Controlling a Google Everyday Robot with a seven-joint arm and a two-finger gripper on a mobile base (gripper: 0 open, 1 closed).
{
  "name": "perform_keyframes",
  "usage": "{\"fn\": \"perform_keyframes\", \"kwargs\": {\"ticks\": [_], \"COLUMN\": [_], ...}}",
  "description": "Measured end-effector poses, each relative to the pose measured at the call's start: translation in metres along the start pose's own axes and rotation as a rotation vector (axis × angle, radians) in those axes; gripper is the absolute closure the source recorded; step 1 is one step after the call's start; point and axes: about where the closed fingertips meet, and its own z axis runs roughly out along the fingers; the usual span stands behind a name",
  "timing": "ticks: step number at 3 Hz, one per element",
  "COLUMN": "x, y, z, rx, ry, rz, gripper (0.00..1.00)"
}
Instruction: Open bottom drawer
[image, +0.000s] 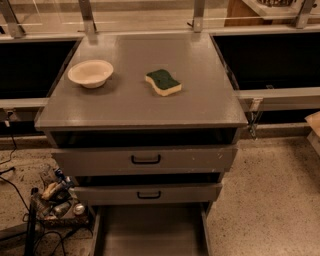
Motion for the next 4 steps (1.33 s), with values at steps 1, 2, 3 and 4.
{"fn": "perform_keyframes", "kwargs": {"ticks": [1,2,3,4], "x": [-0.016,-0.016,-0.039,-0.039], "y": [-0.005,-0.009,-0.018,-0.018], "z": [-0.002,0.001,0.016,0.016], "rx": [0.042,0.036,-0.009,-0.009], "ry": [-0.060,-0.061,-0.084,-0.084], "rz": [-0.022,-0.012,0.005,0.005], "gripper": [0.00,0.00,0.00,0.00]}}
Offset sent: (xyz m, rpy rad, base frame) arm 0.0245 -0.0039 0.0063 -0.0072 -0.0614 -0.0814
